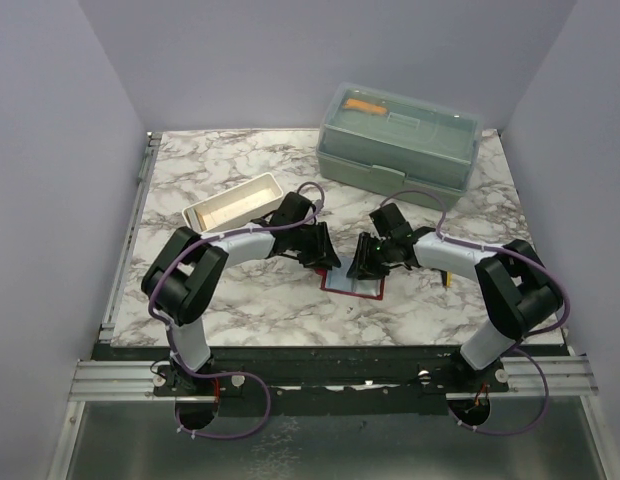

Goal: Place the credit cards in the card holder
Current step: Open the card holder at the center of the board.

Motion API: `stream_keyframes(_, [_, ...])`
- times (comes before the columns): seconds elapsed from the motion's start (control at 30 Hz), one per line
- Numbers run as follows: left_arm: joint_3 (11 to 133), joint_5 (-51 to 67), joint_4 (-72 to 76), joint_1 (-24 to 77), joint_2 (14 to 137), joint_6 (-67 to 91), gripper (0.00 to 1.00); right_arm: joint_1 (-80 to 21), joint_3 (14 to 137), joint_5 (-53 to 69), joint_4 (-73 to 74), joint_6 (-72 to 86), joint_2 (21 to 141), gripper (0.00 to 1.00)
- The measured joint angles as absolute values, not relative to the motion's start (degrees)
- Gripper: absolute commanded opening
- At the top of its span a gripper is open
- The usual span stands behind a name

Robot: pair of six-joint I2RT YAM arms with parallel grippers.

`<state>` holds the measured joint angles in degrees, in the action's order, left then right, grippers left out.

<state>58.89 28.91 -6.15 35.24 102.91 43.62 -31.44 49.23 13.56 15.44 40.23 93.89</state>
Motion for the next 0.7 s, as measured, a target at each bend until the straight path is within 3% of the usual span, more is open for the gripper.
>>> stream_keyframes(0.2, [58.1, 28.8, -6.9, 34.0, 102.1, 43.5, 0.45, -31.4, 49.2, 12.8, 15.7, 40.2, 94.1, 0.18])
stream_keyframes(0.3, [57.7, 28.8, -8.2, 32.7, 100.0, 43.2, 0.53, -31.4, 49.0, 12.6, 15.7, 40.1, 94.1, 0.17])
stream_keyframes(0.57, [57.7, 27.2, -14.6, 24.2, 87.6, 40.1, 0.8, -31.4, 49.0, 12.6, 17.0, 39.5, 91.9, 0.48])
stream_keyframes(0.7, [59.4, 22.2, -20.7, 17.6, 81.0, 36.0, 0.88, -31.4, 49.4, 12.9, 18.6, 38.7, 87.0, 0.56])
